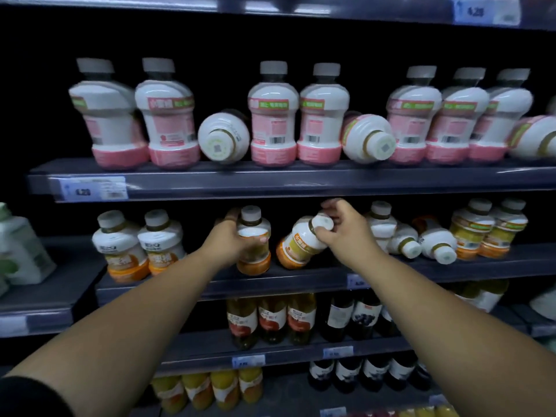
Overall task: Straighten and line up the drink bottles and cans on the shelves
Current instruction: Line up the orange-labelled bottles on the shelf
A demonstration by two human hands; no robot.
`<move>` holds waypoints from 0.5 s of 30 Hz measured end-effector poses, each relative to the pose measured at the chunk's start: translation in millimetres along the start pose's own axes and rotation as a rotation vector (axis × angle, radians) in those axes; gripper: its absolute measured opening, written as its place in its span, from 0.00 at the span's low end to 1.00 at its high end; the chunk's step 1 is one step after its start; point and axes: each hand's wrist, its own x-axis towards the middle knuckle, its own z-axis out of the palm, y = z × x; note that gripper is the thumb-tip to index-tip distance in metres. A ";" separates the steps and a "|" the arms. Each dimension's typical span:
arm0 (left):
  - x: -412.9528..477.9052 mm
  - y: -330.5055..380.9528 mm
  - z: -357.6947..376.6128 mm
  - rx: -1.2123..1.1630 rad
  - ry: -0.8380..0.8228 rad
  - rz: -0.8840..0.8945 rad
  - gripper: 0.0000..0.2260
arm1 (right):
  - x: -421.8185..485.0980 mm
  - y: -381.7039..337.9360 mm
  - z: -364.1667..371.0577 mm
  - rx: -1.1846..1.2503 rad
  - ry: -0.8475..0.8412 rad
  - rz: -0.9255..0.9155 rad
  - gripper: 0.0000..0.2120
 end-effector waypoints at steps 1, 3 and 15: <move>-2.0 -3.8 -10.2 0.058 0.029 -0.019 0.42 | 4.7 -4.2 9.1 0.030 -0.005 -0.001 0.20; -4.4 -7.7 -25.4 0.029 0.043 -0.023 0.36 | 12.4 -8.4 26.3 -0.006 -0.043 -0.001 0.17; -5.9 8.0 -35.7 -0.046 -0.009 0.090 0.24 | 14.2 -12.1 43.0 -0.121 -0.213 0.013 0.36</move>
